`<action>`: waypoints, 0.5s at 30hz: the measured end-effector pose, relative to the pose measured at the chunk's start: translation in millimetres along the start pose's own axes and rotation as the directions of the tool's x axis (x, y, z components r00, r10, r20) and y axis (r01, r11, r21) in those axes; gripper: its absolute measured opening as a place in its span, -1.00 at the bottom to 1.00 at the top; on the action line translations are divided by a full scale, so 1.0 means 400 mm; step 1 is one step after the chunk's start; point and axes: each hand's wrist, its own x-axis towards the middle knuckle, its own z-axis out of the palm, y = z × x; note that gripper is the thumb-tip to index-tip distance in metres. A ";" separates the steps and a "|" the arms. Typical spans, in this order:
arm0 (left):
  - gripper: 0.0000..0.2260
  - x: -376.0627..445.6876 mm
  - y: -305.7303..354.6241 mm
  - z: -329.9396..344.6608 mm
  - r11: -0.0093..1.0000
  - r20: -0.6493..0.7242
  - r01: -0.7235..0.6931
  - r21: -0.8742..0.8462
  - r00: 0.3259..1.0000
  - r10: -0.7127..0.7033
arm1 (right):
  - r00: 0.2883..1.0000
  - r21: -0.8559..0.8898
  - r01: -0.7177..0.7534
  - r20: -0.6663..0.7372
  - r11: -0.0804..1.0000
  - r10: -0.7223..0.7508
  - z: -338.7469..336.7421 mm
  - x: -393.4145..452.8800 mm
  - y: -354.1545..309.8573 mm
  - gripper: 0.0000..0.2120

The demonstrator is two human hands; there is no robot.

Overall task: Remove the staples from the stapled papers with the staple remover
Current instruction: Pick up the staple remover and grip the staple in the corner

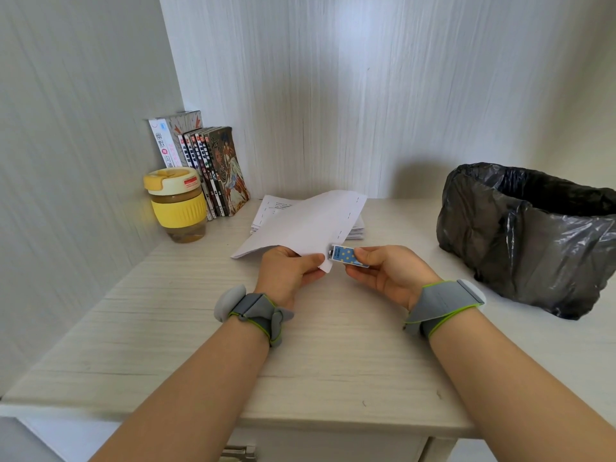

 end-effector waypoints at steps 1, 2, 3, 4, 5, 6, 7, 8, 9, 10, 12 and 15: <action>-0.89 0.000 0.001 0.000 1.000 0.001 -0.002 0.000 1.000 0.002 | 1.000 0.006 -0.005 0.004 1.000 0.005 0.000 -0.001 0.000 -0.73; -0.89 -0.001 0.002 0.000 1.000 0.002 -0.004 0.001 1.000 0.004 | 1.000 0.010 -0.010 0.008 1.000 0.010 0.001 -0.002 0.000 -0.72; -0.89 -0.001 0.002 -0.001 1.000 0.004 -0.007 0.002 1.000 0.007 | 1.000 0.014 -0.014 0.011 1.000 0.014 0.001 -0.003 0.000 -0.71; -0.89 -0.001 0.002 -0.001 1.000 0.006 -0.008 0.003 1.000 0.008 | 1.000 0.018 -0.019 0.014 1.000 0.019 0.001 -0.003 -0.001 -0.70; -0.89 -0.001 0.002 0.000 1.000 0.007 -0.010 0.005 1.000 0.010 | 1.000 0.020 -0.024 0.016 1.000 0.024 0.002 -0.004 -0.001 -0.70; -0.90 0.000 0.001 -0.001 1.000 0.007 -0.011 0.007 1.000 0.011 | 0.999 0.021 -0.028 0.019 0.999 0.028 0.002 -0.004 -0.001 -0.70; -0.90 0.000 0.001 -0.001 1.000 0.006 -0.012 0.009 1.000 0.012 | 0.999 0.020 -0.032 0.021 0.999 0.031 0.002 -0.005 -0.001 -0.70; -0.90 0.001 0.000 -0.001 1.000 0.004 -0.014 0.011 1.000 0.013 | 0.999 0.019 -0.034 0.025 0.999 0.034 0.002 -0.006 -0.002 -0.70; -0.90 0.002 0.000 -0.002 1.000 0.002 -0.016 0.014 1.000 0.016 | 0.999 0.020 -0.036 0.028 0.999 0.035 0.002 -0.006 -0.001 -0.70; -0.91 0.002 0.000 -0.002 1.000 -0.001 -0.022 0.018 1.000 0.022 | 0.999 0.023 -0.037 0.030 0.999 0.036 0.002 -0.007 -0.001 -0.71; -0.90 0.005 -0.001 -0.003 0.999 -0.014 -0.035 0.031 0.999 0.035 | 0.998 0.036 -0.046 0.031 0.998 0.045 0.004 -0.007 0.000 -0.72; -0.91 0.006 -0.003 -0.005 0.997 -0.019 -0.056 0.048 0.998 0.057 | 0.997 0.063 -0.069 0.032 0.996 0.067 0.005 -0.008 0.002 -0.73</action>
